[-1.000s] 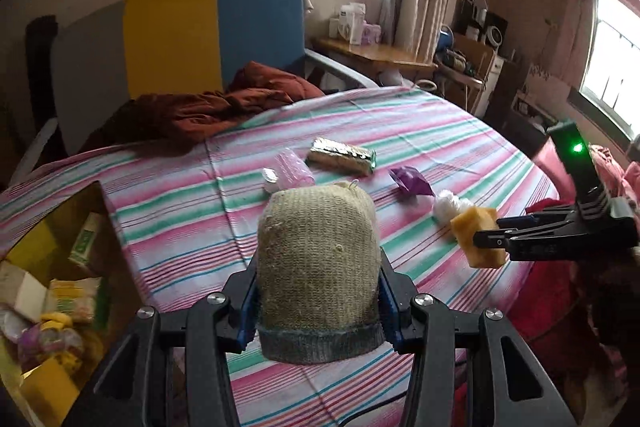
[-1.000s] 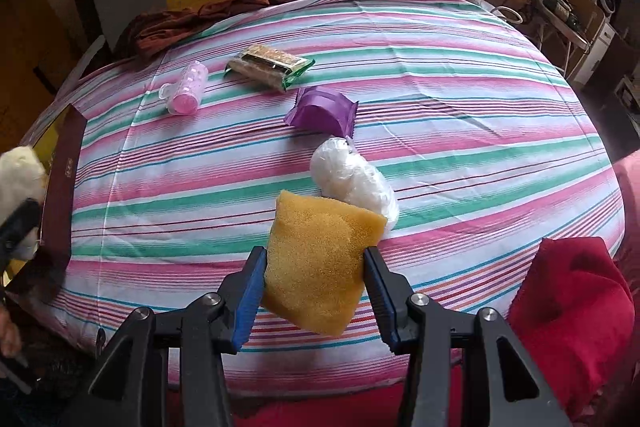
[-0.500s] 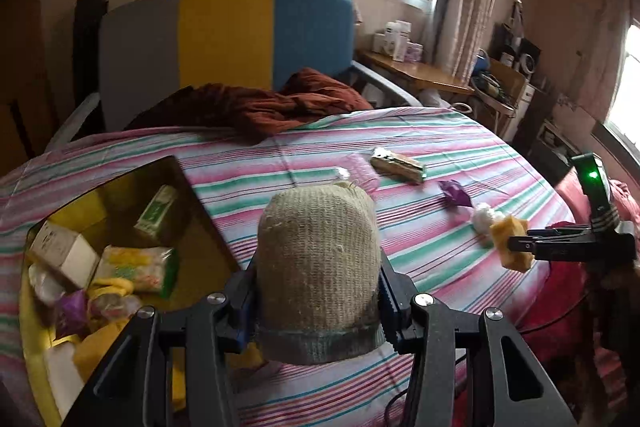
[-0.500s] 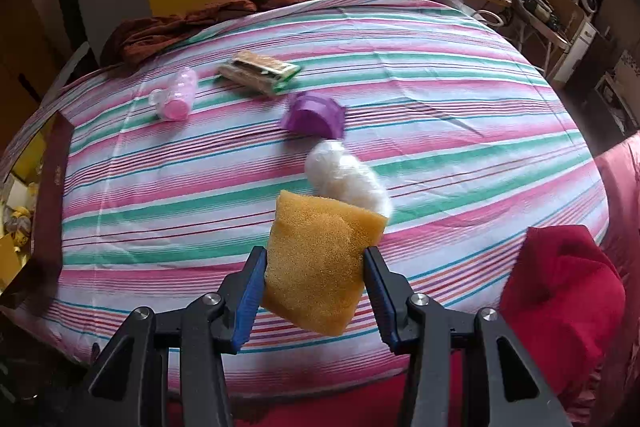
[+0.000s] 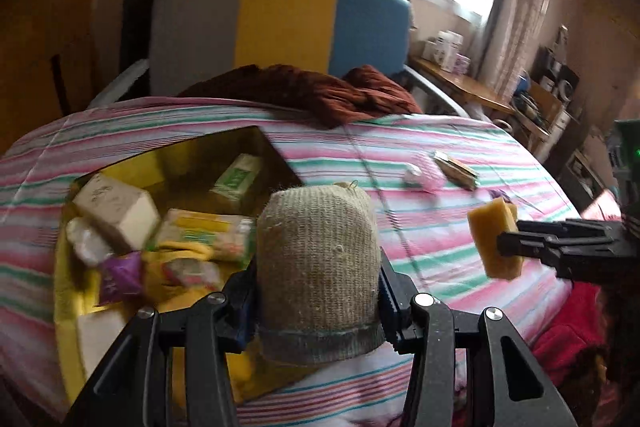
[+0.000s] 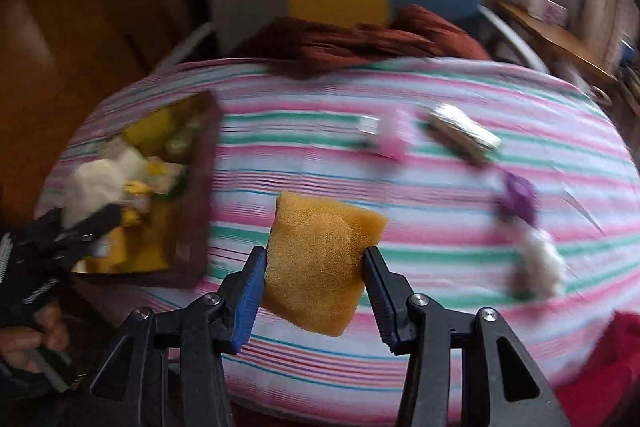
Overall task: Organize objects
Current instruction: 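Carry knitted pouch and orange sponge into the gold tray and release both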
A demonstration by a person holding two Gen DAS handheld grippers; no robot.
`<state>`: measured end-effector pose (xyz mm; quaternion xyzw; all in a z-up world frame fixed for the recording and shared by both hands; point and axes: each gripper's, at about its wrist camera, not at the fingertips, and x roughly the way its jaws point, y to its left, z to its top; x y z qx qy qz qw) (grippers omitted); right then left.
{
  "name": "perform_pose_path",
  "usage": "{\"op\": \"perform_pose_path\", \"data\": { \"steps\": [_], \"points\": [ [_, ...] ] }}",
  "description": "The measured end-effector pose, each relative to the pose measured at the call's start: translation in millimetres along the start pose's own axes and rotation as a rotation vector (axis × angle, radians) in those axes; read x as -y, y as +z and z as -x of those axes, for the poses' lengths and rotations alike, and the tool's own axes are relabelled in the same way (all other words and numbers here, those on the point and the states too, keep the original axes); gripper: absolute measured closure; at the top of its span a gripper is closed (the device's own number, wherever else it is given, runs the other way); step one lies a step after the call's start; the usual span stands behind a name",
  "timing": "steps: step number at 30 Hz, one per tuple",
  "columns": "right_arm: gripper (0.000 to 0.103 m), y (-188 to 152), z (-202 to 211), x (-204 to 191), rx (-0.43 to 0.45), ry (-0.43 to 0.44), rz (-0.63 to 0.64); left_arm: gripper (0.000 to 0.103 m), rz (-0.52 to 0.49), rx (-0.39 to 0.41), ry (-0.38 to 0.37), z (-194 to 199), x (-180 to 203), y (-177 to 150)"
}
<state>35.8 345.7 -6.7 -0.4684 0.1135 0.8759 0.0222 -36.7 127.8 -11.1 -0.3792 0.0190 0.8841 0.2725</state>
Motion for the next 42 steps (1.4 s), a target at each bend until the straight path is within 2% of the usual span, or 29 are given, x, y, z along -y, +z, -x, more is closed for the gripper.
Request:
{"op": "perform_pose_path", "data": {
  "steps": [4,9,14,16,18,20,24,28,30,35,37,42],
  "points": [
    [0.054,16,-19,-44,-0.007,0.073,0.072,0.054,0.062,0.005,0.051,1,-34,10],
    [0.054,30,-38,-81,-0.016,0.125,0.123,0.054,0.114,-0.009,0.108,-8,-73,28],
    [0.054,42,-54,-113,-0.012,0.153,0.155,0.053,0.109,-0.024,0.137,-24,-91,49],
    [0.053,49,-63,-122,-0.009,0.141,0.154,0.051,0.110,-0.008,0.164,-30,-94,58],
    [0.051,54,-73,-131,0.004,0.127,0.157,0.041,0.108,-0.006,0.201,-35,-98,65],
    [0.051,57,-82,-137,-0.004,0.125,0.159,0.036,0.127,0.019,0.209,-30,-100,70],
    [0.051,50,-94,-143,-0.035,0.130,0.148,0.028,0.100,0.082,0.229,-13,-94,67],
    [0.051,39,-95,-140,-0.043,0.125,0.127,0.026,0.080,0.116,0.243,1,-86,60],
    [0.050,37,-93,-140,-0.037,0.121,0.120,0.021,0.085,0.136,0.242,9,-84,55],
    [0.046,38,-93,-144,-0.021,0.120,0.127,0.019,0.087,0.149,0.248,19,-78,46],
    [0.034,39,-93,-145,-0.005,0.113,0.124,0.019,0.089,0.148,0.252,23,-77,42],
    [0.033,36,-87,-146,0.005,0.117,0.121,0.018,0.088,0.147,0.265,30,-76,36]
  ]
}}
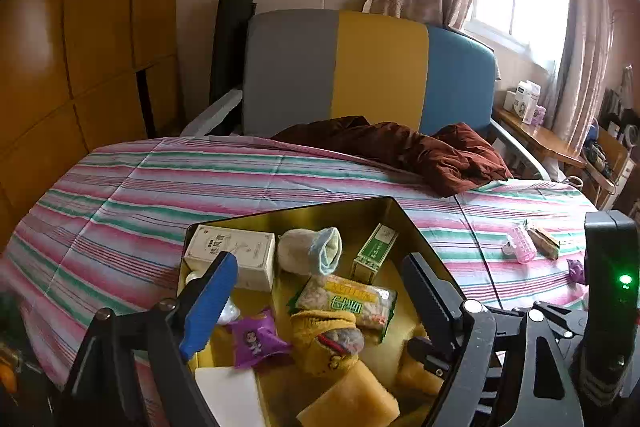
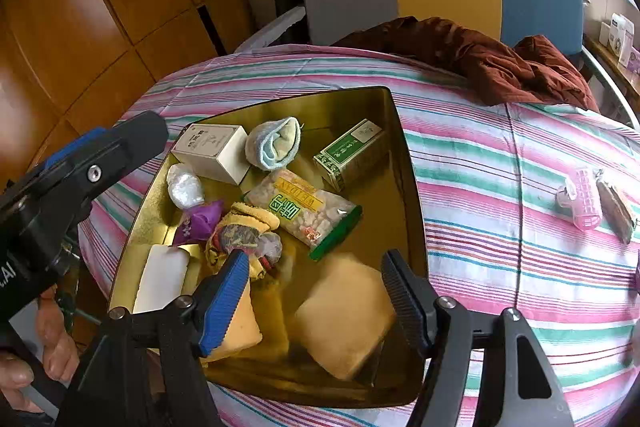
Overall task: Organize objects
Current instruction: 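Carry knitted pouch and orange sponge into the gold tray and release both, then move both tools from the gold tray back toward the remaining items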
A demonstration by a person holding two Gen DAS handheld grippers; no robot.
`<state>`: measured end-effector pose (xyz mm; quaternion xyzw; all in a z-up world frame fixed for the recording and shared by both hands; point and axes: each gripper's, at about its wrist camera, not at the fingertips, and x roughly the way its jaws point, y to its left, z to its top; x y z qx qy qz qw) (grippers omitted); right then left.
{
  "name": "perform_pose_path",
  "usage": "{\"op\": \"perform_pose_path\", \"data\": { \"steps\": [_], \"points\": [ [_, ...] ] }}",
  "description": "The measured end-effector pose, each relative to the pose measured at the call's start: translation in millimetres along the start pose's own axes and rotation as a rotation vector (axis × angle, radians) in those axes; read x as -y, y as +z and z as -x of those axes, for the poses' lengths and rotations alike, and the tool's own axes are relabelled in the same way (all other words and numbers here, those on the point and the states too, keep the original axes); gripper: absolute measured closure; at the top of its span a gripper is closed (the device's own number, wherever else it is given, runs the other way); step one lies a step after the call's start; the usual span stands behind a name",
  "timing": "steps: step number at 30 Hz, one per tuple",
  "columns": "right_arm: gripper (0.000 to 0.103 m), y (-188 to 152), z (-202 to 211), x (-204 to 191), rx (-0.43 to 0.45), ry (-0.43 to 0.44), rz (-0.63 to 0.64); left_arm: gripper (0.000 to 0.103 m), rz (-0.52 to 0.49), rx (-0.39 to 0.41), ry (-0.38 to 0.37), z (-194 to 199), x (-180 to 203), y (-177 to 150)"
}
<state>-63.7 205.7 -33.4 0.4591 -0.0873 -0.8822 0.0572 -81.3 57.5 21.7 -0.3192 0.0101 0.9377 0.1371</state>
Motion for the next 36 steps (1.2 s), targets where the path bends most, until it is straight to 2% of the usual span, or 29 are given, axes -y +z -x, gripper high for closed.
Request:
{"op": "perform_pose_path", "data": {
  "steps": [8,21,27,36],
  "points": [
    [0.033,-11,22,1,0.050,-0.066,-0.006,0.017,0.014,-0.006,0.008,11,-4,-12],
    [0.033,-21,40,8,0.080,-0.113,-0.010,0.017,-0.014,-0.014,-0.025,23,11,-25],
    [0.033,-26,45,19,0.079,-0.133,-0.029,0.017,-0.047,-0.018,-0.045,27,26,-28],
    [0.033,-37,55,57,0.066,-0.192,-0.095,0.017,-0.117,-0.026,-0.089,29,56,-31]
  ]
}}
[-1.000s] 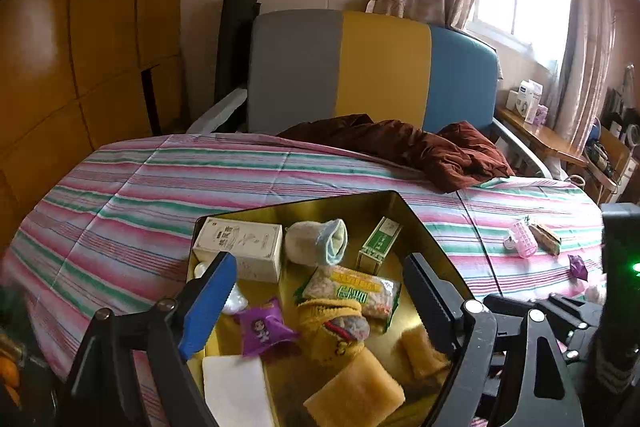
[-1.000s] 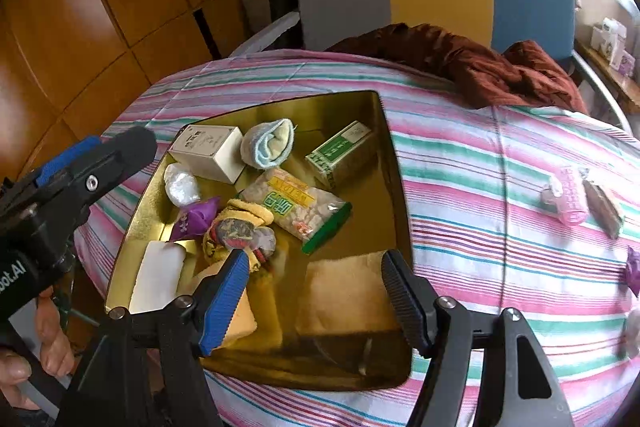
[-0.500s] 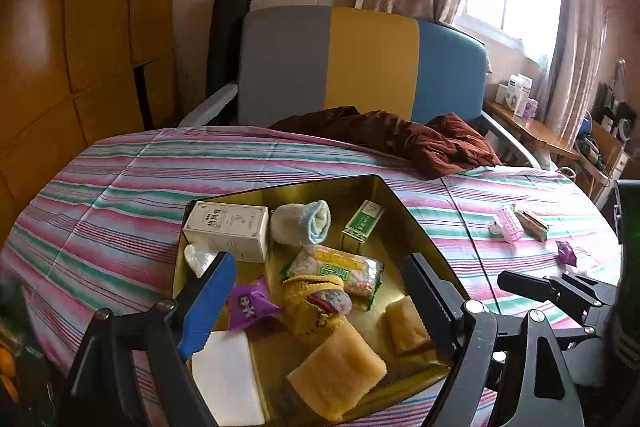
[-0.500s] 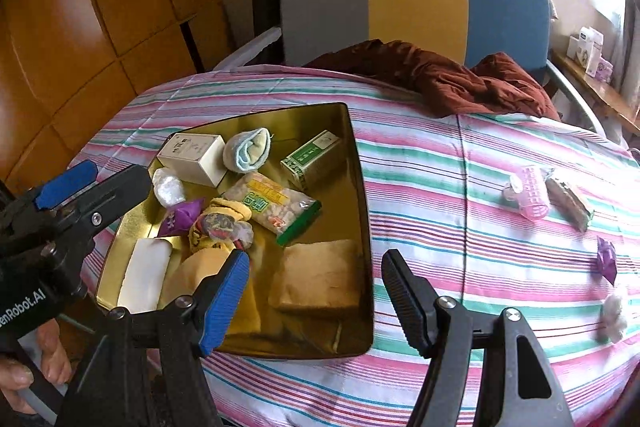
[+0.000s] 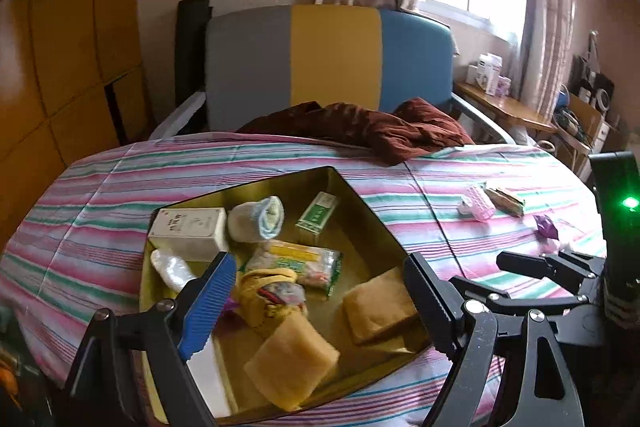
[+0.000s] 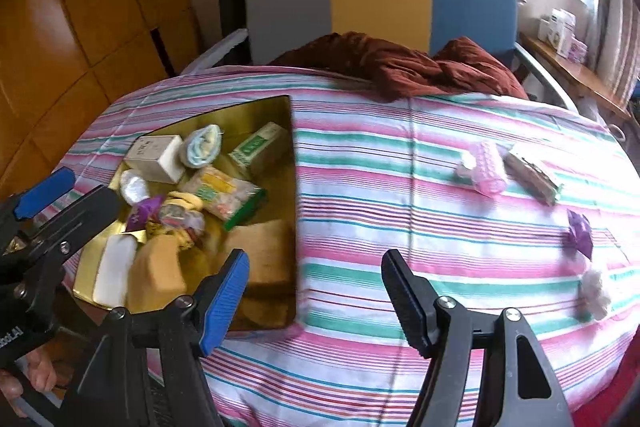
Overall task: Organize objects
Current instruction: 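Move both tools from the gold tray back toward the remaining items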
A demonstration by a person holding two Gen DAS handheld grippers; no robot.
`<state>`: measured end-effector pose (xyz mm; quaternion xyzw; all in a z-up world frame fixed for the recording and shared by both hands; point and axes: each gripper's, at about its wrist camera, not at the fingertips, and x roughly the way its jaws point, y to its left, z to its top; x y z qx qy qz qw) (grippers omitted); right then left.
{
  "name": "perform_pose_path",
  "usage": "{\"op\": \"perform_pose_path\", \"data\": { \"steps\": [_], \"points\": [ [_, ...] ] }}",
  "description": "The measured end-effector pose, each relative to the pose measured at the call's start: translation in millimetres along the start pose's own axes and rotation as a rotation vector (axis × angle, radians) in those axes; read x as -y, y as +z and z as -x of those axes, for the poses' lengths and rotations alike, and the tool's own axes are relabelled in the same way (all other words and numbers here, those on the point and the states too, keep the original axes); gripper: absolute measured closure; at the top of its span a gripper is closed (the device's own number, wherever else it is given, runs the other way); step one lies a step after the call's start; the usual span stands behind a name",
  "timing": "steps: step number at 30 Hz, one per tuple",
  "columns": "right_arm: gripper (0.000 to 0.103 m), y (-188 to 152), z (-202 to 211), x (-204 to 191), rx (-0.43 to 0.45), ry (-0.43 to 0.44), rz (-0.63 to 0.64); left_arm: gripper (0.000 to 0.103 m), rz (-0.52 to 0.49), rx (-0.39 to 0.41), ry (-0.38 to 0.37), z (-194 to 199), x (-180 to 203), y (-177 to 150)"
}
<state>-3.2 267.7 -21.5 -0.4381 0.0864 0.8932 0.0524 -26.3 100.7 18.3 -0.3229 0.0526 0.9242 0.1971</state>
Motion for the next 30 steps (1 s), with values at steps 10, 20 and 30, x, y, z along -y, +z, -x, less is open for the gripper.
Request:
{"op": "perform_pose_path", "data": {
  "steps": [10,20,30],
  "points": [
    [0.033,-1,15,48,0.002,-0.080,-0.051,0.017,-0.081,-0.004,-0.061,-8,37,8],
    [0.033,2,28,107,-0.017,-0.153,-0.129,0.017,-0.164,-0.015,-0.122,-24,83,16],
    [0.033,8,30,165,-0.043,-0.241,-0.182,0.017,-0.216,-0.038,-0.159,-40,115,20]
  ]
}}
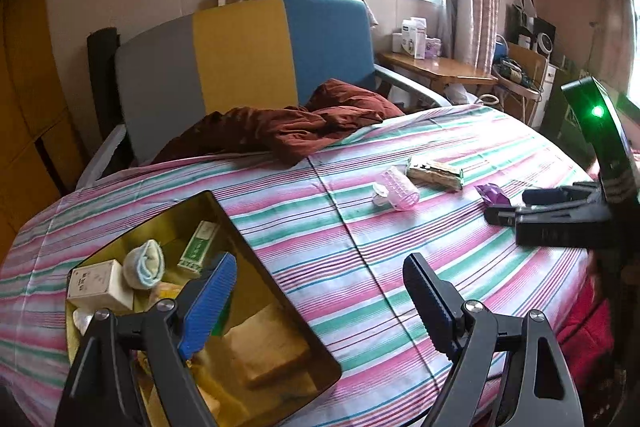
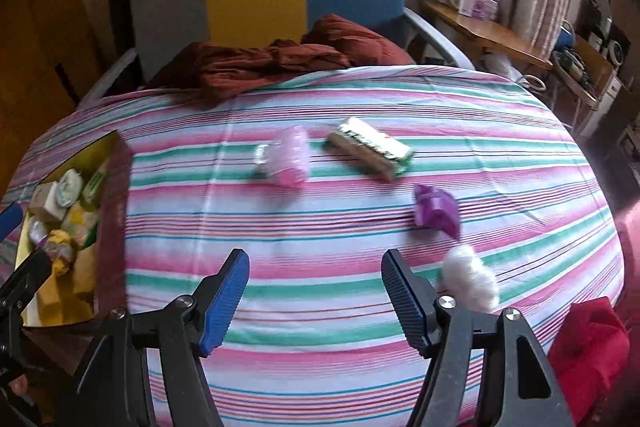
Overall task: Organize objects
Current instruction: 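Move both tools from the gold tray back toward the remaining items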
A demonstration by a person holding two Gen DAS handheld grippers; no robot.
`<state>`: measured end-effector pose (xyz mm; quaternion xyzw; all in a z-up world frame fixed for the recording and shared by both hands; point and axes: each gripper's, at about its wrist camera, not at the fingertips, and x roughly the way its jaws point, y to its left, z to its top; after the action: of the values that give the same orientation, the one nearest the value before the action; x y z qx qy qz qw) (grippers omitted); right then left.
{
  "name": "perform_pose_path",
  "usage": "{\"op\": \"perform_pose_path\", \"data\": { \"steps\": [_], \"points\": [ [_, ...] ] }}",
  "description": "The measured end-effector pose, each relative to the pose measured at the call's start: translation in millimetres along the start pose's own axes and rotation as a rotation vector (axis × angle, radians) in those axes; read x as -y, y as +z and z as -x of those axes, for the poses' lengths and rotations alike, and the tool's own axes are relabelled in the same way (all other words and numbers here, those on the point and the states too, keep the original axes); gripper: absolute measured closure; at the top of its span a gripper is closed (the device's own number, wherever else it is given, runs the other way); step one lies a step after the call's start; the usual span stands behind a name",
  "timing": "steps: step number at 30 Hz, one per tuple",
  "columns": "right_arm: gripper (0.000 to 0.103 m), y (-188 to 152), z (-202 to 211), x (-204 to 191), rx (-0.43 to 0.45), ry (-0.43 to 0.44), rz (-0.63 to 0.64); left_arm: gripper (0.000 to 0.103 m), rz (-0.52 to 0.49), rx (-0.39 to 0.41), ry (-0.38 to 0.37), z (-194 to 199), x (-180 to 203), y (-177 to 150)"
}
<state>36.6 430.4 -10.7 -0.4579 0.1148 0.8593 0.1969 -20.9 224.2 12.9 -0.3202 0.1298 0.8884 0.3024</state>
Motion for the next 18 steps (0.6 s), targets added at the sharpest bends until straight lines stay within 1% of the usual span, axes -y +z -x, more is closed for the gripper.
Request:
{"op": "perform_pose_path", "data": {
  "steps": [6,11,15,18],
  "points": [
    [0.033,24,-10,33,0.025,-0.036,-0.050,0.017,-0.010,-0.019,-0.010,-14,8,6],
    [0.033,42,-33,64,0.057,-0.063,-0.115,0.017,-0.009,-0.056,-0.026,-31,18,10],
    [0.033,38,-51,93,0.059,-0.062,-0.220,0.017,-0.007,-0.092,-0.036,-46,24,11],
    [0.033,29,-62,112,0.023,-0.094,-0.303,0.017,0.000,-0.122,-0.047,-60,29,15]
  ]
}}
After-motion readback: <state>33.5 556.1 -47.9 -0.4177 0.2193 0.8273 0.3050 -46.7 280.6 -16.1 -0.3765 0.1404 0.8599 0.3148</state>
